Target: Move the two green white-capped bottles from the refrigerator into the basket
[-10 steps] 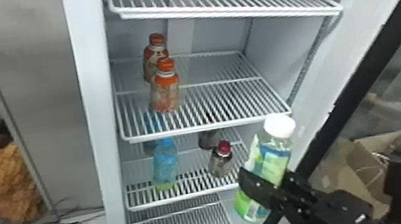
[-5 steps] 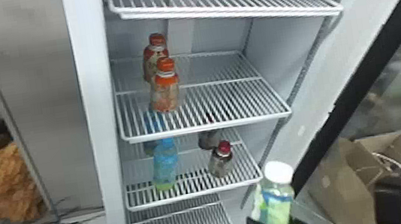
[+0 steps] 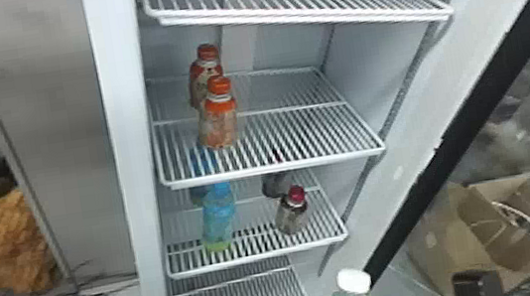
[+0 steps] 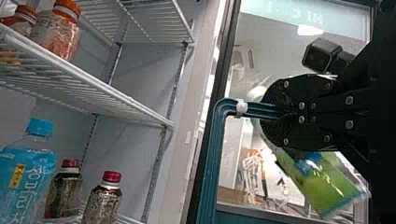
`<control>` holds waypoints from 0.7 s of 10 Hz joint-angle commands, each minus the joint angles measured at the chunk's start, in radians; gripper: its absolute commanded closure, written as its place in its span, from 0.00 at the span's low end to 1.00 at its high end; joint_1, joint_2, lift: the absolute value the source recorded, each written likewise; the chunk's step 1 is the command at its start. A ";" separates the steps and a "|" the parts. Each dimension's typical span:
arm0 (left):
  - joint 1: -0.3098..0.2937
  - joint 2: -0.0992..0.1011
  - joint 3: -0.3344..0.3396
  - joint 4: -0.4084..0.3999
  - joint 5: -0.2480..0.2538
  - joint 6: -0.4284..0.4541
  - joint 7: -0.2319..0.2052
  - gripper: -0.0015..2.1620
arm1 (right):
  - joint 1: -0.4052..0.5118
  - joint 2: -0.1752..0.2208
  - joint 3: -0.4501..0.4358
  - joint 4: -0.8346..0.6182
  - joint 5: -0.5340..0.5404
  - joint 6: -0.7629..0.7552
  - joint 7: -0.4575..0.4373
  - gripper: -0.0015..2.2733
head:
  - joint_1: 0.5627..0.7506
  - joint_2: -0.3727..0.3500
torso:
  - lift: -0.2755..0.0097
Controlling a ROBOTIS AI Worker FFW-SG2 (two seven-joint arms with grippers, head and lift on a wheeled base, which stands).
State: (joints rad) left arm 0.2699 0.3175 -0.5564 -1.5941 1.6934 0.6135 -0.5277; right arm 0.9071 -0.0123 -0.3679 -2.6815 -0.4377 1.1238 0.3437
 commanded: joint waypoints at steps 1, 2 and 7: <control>0.000 0.000 0.002 0.000 0.002 0.000 0.000 0.56 | -0.036 -0.006 0.017 0.076 -0.017 0.010 0.001 0.39 | 0.70 0.03 | 0.95; 0.000 0.000 0.002 0.000 0.002 0.000 0.000 0.56 | -0.058 -0.009 0.033 0.113 -0.023 0.010 0.004 0.39 | 0.70 0.03 | 0.95; 0.005 0.000 0.004 0.000 0.002 -0.002 0.000 0.56 | -0.085 -0.009 0.065 0.150 -0.027 0.010 0.004 0.28 | 0.70 0.03 | 0.95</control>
State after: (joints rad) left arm 0.2747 0.3175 -0.5516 -1.5941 1.6959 0.6109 -0.5277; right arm 0.8220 -0.0216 -0.3032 -2.5247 -0.4714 1.1339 0.3482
